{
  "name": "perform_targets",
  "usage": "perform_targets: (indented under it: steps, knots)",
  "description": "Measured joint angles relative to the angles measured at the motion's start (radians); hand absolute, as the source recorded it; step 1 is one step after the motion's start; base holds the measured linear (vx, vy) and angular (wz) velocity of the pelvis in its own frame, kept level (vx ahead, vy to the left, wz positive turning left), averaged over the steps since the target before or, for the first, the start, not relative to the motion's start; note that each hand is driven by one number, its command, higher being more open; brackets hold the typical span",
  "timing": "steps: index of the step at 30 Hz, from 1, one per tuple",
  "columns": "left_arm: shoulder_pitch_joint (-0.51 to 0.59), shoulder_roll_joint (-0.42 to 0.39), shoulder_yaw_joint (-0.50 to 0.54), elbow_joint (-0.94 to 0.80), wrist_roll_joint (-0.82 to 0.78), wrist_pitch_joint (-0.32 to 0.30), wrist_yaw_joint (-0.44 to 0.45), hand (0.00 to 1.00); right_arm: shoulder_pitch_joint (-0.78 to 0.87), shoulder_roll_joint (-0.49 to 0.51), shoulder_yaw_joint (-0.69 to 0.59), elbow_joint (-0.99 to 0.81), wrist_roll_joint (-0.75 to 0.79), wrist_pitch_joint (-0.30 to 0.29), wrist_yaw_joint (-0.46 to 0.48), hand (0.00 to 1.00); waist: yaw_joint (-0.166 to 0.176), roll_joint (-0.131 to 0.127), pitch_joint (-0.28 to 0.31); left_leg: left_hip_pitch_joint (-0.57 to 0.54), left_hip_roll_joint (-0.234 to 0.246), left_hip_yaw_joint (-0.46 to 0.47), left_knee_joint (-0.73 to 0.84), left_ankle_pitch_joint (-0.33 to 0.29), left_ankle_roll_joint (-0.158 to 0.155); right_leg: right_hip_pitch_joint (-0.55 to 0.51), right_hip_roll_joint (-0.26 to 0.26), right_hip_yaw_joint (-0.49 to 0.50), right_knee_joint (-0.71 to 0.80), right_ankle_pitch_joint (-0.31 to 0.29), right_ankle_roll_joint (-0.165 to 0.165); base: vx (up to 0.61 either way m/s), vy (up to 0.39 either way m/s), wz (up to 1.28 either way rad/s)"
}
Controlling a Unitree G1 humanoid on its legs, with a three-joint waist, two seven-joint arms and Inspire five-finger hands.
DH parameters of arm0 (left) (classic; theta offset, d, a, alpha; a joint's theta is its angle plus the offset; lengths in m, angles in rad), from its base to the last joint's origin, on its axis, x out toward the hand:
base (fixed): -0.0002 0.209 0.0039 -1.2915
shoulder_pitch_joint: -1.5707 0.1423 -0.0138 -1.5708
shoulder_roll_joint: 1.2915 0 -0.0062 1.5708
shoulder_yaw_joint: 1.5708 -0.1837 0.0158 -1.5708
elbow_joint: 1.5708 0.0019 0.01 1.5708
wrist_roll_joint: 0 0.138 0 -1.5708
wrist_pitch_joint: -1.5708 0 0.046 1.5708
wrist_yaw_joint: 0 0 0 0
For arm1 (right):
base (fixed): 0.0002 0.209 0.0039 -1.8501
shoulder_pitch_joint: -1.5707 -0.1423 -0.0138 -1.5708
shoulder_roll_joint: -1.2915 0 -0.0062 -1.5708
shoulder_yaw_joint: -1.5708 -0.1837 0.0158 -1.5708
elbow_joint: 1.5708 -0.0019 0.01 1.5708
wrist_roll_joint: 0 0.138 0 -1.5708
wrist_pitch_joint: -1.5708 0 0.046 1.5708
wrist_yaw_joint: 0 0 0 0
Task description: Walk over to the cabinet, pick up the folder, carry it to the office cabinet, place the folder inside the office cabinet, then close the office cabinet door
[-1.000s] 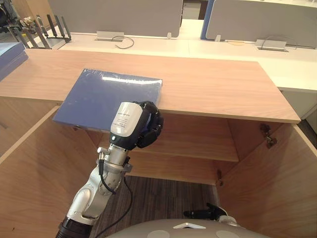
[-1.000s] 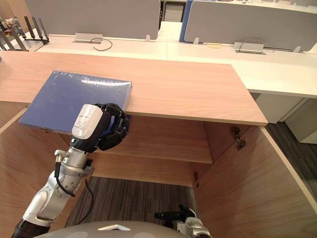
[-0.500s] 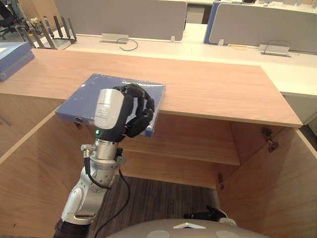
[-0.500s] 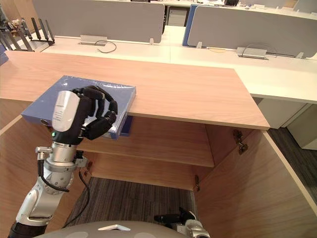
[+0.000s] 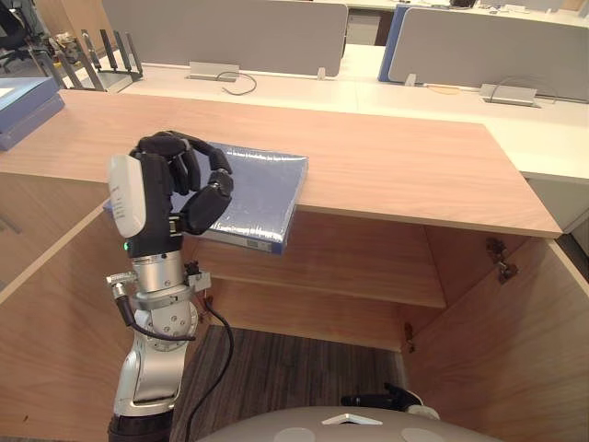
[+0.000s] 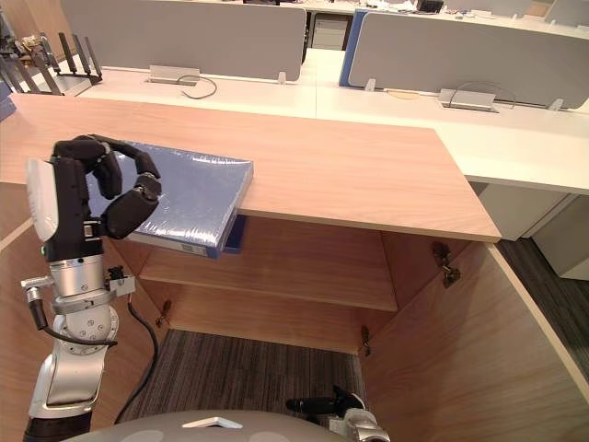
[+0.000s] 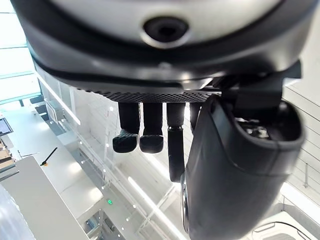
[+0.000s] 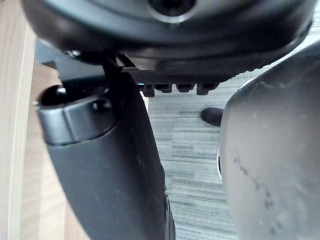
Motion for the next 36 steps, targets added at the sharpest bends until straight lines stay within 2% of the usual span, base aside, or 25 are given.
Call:
perform_targets:
  steps: [11, 17, 23, 36]
  knots:
    - [0.002, -0.065, 0.082, -0.028, -0.075, 0.007, 0.025, 0.0, 0.0, 0.0, -0.002, 0.0, 0.0, 0.0, 0.0, 1.0, 0.002, 0.004, 0.0, -0.002, 0.0, -0.003, 0.001, 0.0, 0.0, 0.0, 0.0, -0.003, 0.0, 0.0, 0.0, 0.0, 0.0, 0.0]
    - [0.009, -0.068, 0.157, -0.078, -0.084, 0.02, 0.056, 0.0, 0.001, -0.001, -0.015, 0.001, 0.0, 0.0, 0.0, 1.0, 0.005, 0.008, 0.001, -0.013, -0.001, -0.017, 0.014, 0.0, -0.001, 0.001, -0.002, -0.017, 0.0, 0.0, 0.0, 0.0, 0.0, 0.08]
    - [0.009, -0.095, 0.21, -0.11, -0.101, 0.02, 0.088, 0.0, 0.01, -0.003, -0.04, 0.003, 0.0, 0.0, 0.0, 1.0, 0.023, 0.016, -0.004, -0.013, -0.001, -0.02, 0.016, -0.001, -0.001, 0.006, -0.002, -0.02, 0.0, 0.0, 0.0, 0.0, 0.0, 0.0]
    - [0.009, -0.105, 0.301, -0.128, -0.126, 0.02, 0.121, 0.0, 0.015, -0.004, -0.04, -0.001, 0.0, 0.0, 0.0, 1.0, 0.026, 0.024, -0.004, -0.014, -0.001, -0.023, 0.018, -0.001, -0.001, 0.009, -0.002, -0.022, 0.0, 0.0, -0.001, 0.0, 0.0, 0.0]
